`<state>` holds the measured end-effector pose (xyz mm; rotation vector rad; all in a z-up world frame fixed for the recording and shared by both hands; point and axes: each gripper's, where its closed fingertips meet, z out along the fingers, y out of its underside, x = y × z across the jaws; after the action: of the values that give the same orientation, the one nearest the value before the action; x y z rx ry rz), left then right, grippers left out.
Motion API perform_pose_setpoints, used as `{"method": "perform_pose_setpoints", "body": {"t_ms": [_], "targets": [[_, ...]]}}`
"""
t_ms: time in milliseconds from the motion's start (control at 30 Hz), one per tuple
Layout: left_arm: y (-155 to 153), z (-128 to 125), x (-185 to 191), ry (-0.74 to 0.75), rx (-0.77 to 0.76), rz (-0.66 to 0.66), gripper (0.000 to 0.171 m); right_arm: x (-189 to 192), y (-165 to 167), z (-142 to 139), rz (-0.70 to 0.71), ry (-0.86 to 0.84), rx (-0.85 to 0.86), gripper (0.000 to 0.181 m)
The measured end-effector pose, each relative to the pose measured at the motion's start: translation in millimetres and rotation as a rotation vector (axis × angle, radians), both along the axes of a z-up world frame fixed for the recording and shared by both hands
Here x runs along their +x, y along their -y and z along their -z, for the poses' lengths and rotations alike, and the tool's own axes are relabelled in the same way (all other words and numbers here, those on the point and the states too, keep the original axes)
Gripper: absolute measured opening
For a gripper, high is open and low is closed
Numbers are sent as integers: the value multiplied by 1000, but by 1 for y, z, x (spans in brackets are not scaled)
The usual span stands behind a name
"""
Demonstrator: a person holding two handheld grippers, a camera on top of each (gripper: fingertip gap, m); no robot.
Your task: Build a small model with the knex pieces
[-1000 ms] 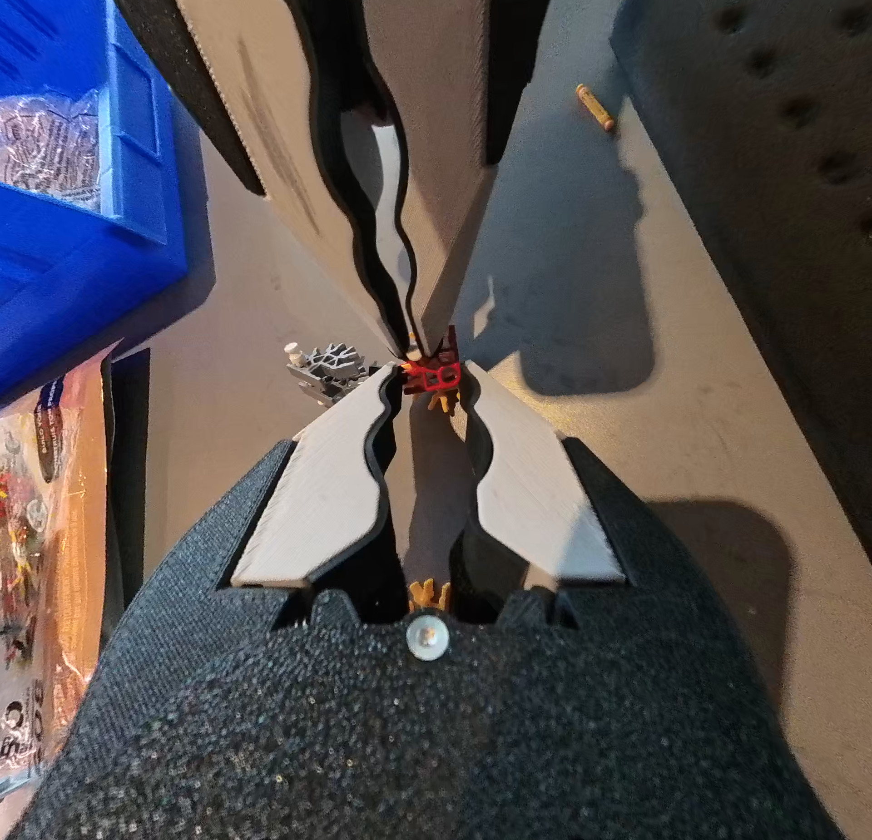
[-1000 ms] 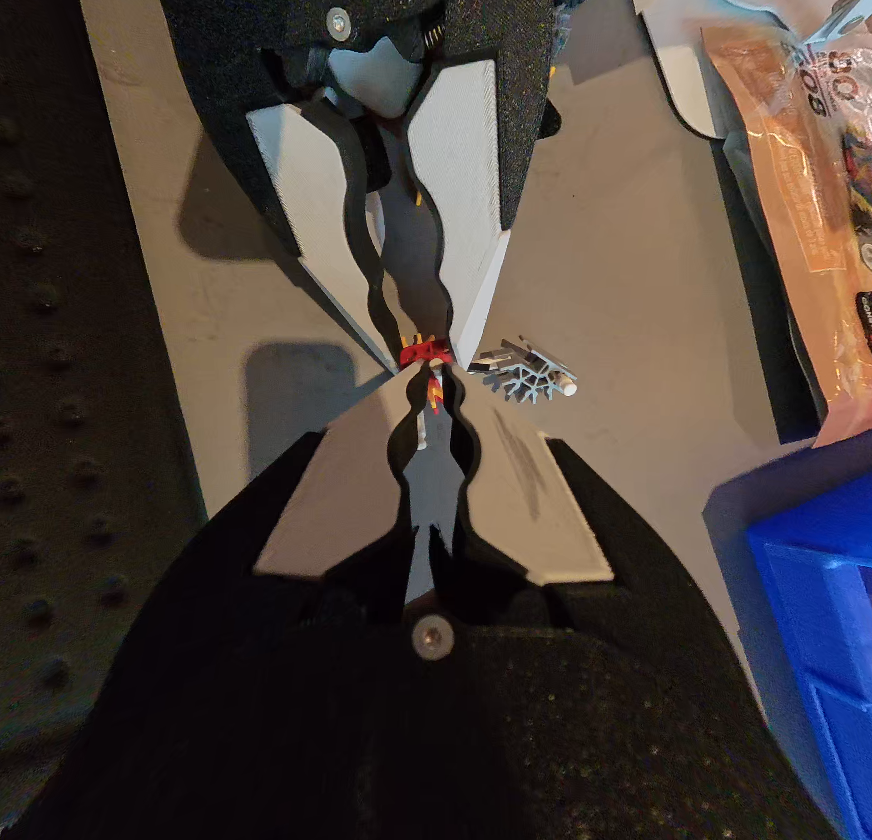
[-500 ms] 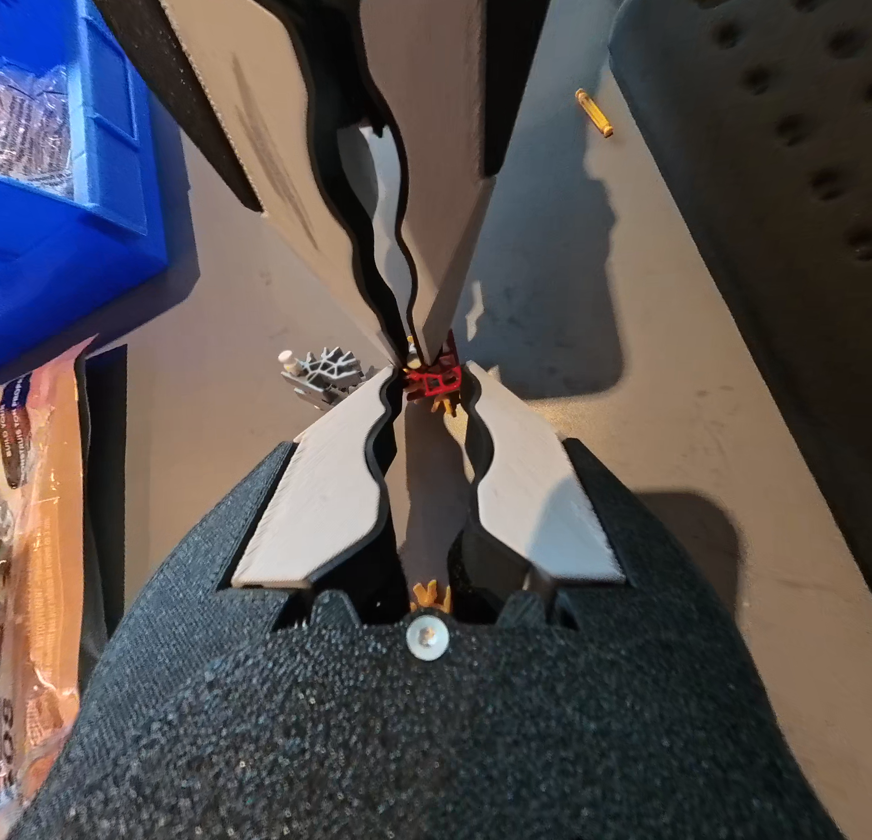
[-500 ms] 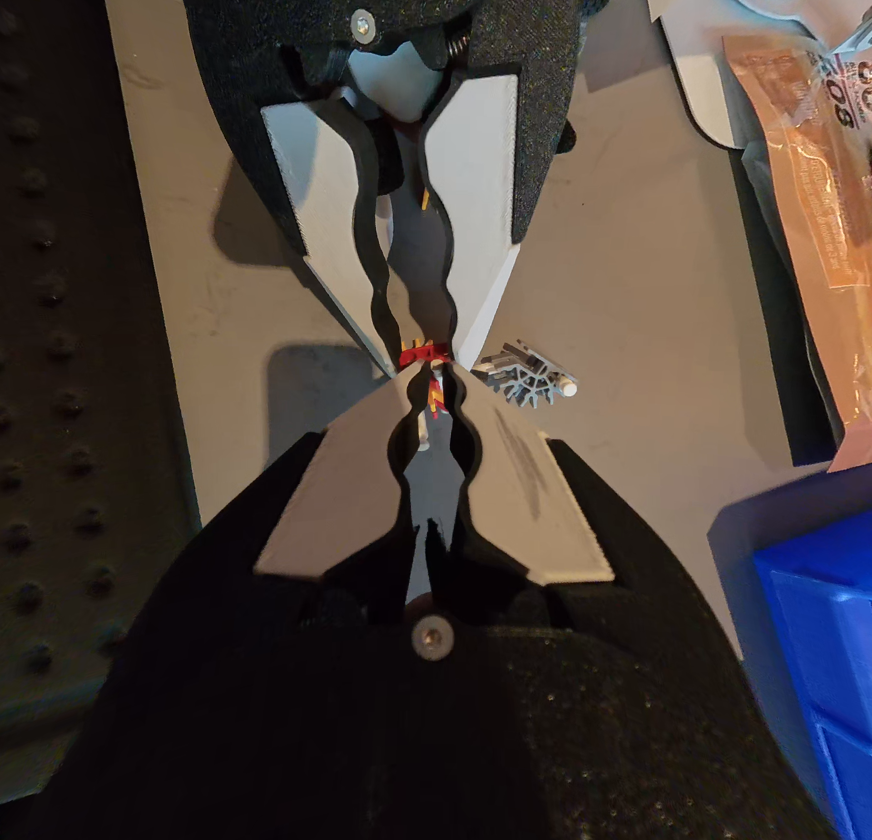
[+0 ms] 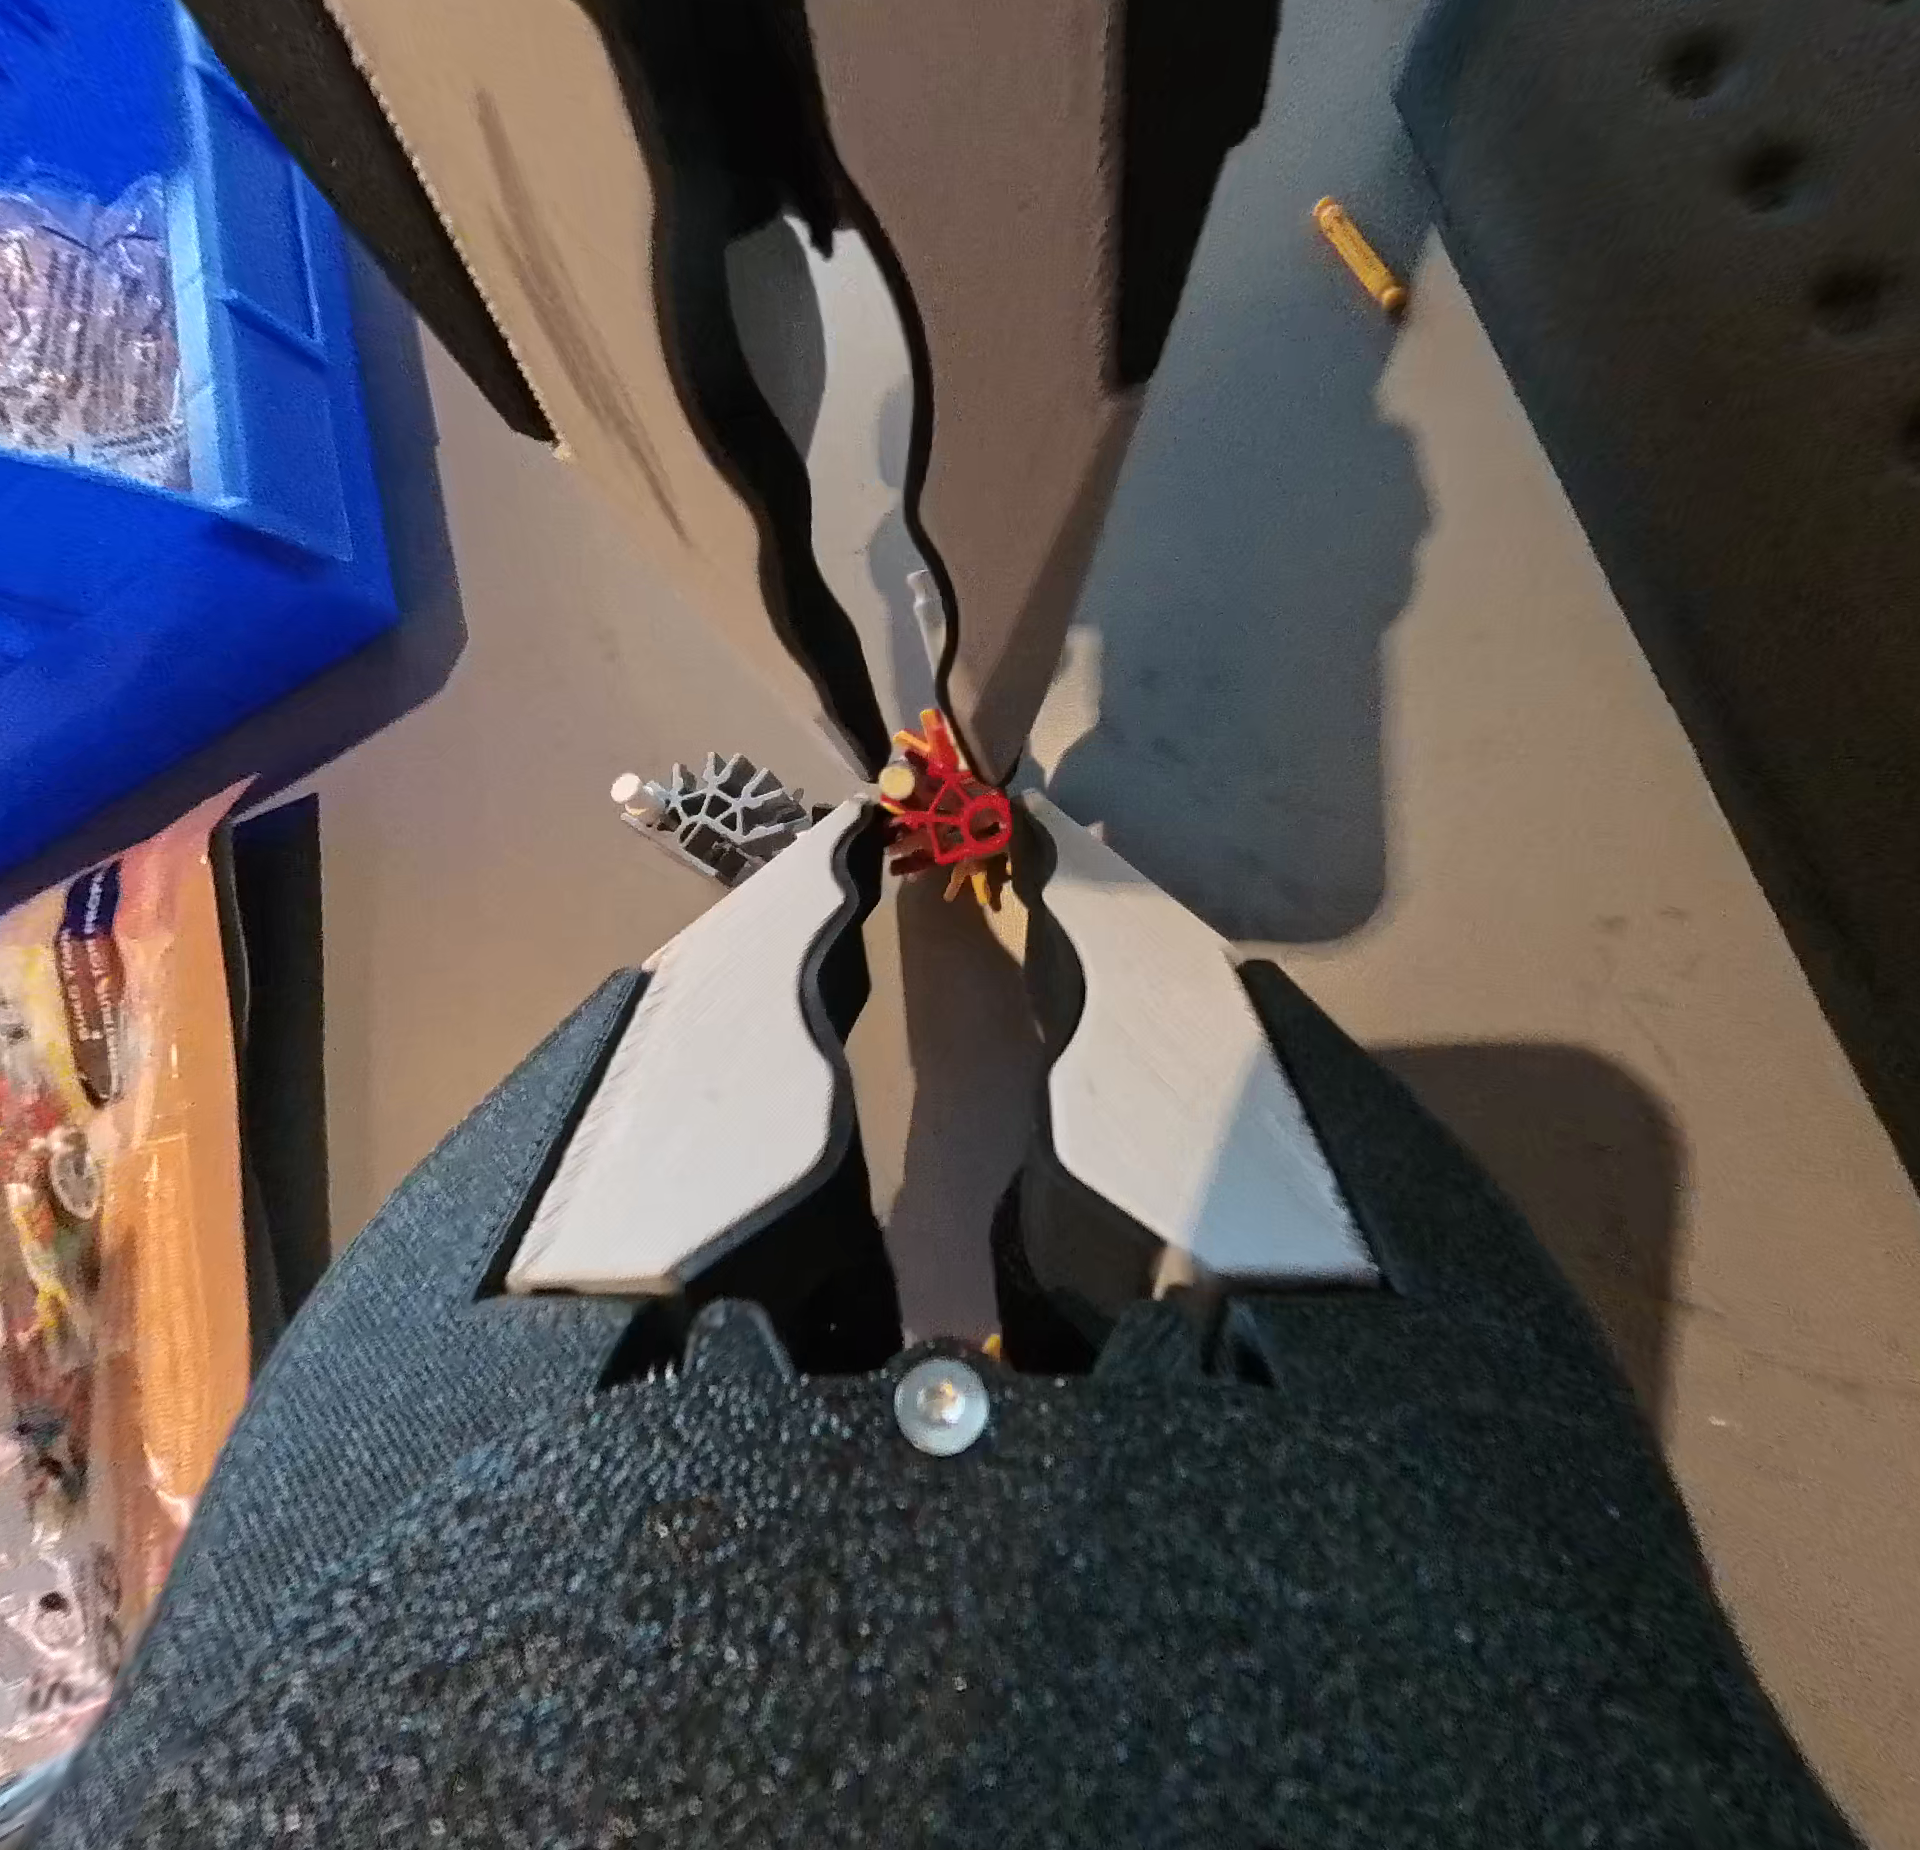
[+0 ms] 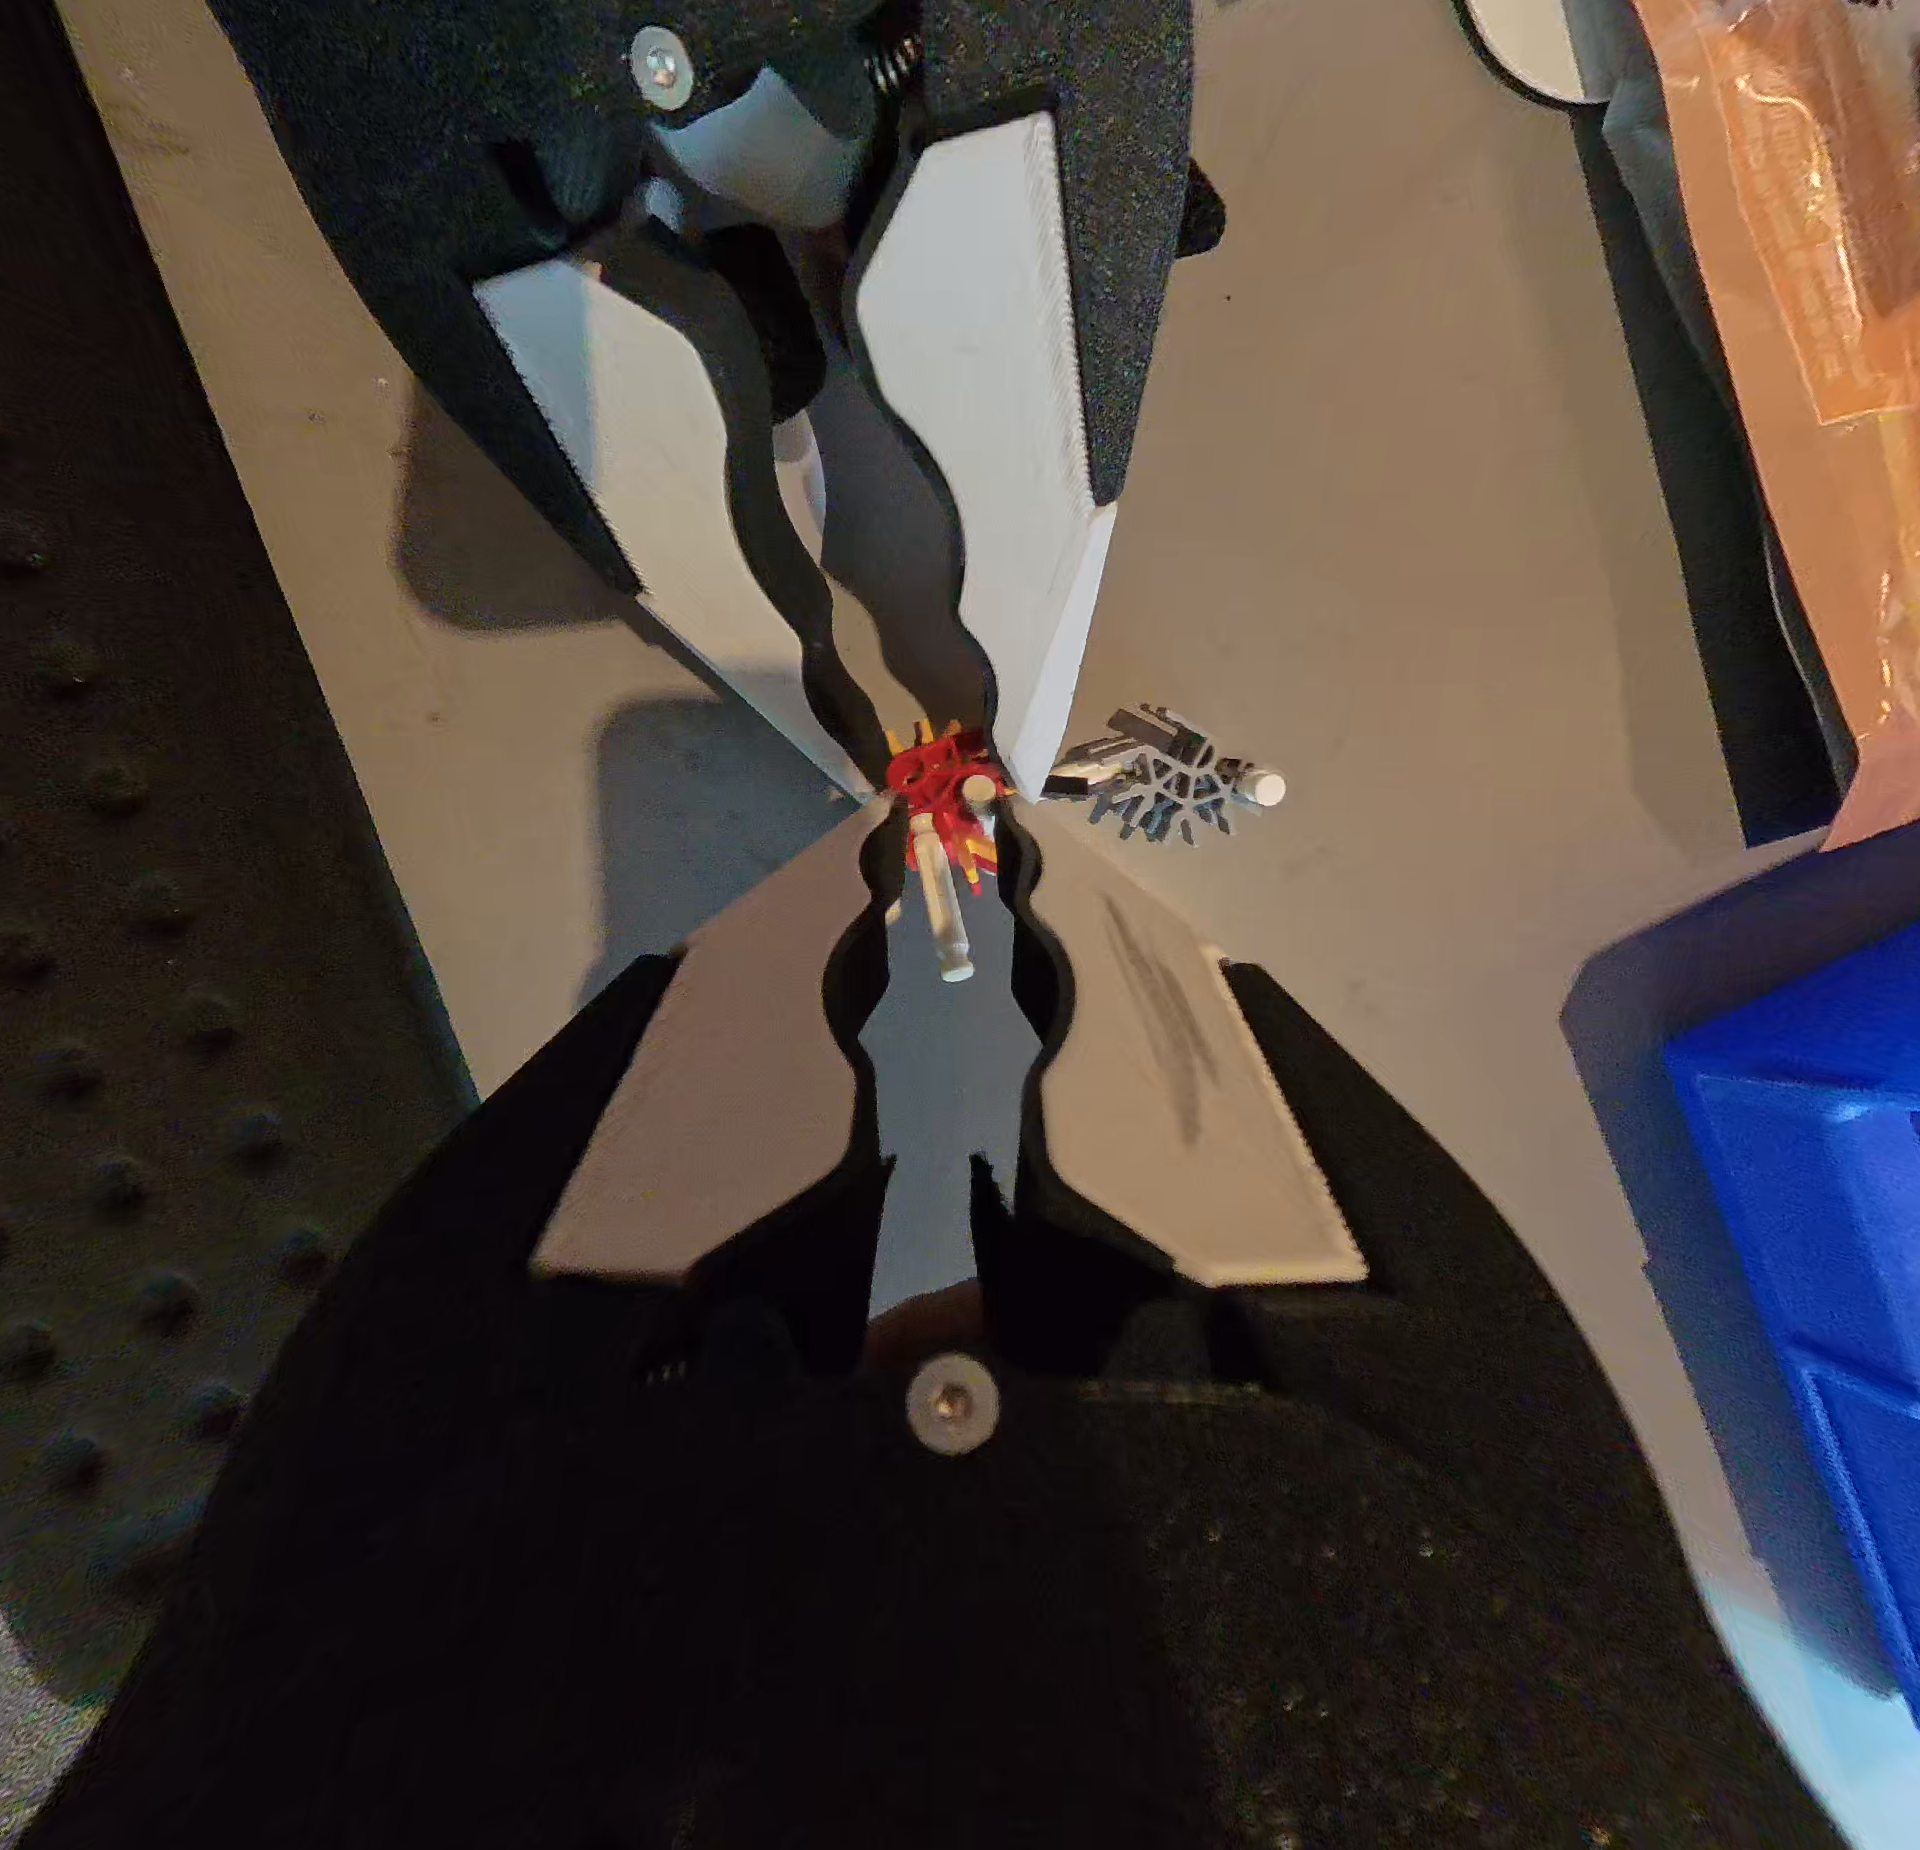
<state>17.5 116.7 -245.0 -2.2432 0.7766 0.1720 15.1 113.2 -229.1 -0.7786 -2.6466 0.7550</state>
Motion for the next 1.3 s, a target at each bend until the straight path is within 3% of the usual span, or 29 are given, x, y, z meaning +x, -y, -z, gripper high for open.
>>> {"method": "perform_pose_setpoints", "body": {"t_ms": [233,500,833,1000,1300], "targets": [[-1,0,0,-9,13,5,22,-2,-3,-2,-31,110,-127,3],[-2,0,-1,-10,23,5,21,-1,-4,-3,-71,353,-364,3],[4,-1,5,-6,24,78,21,7,1,-2,-234,261,-364,6],[16,-1,10,0,12,172,21,12,12,-3,-247,232,-397,8],[20,-1,12,31,12,208,21,15,16,-4,-287,158,-415,8]]}}
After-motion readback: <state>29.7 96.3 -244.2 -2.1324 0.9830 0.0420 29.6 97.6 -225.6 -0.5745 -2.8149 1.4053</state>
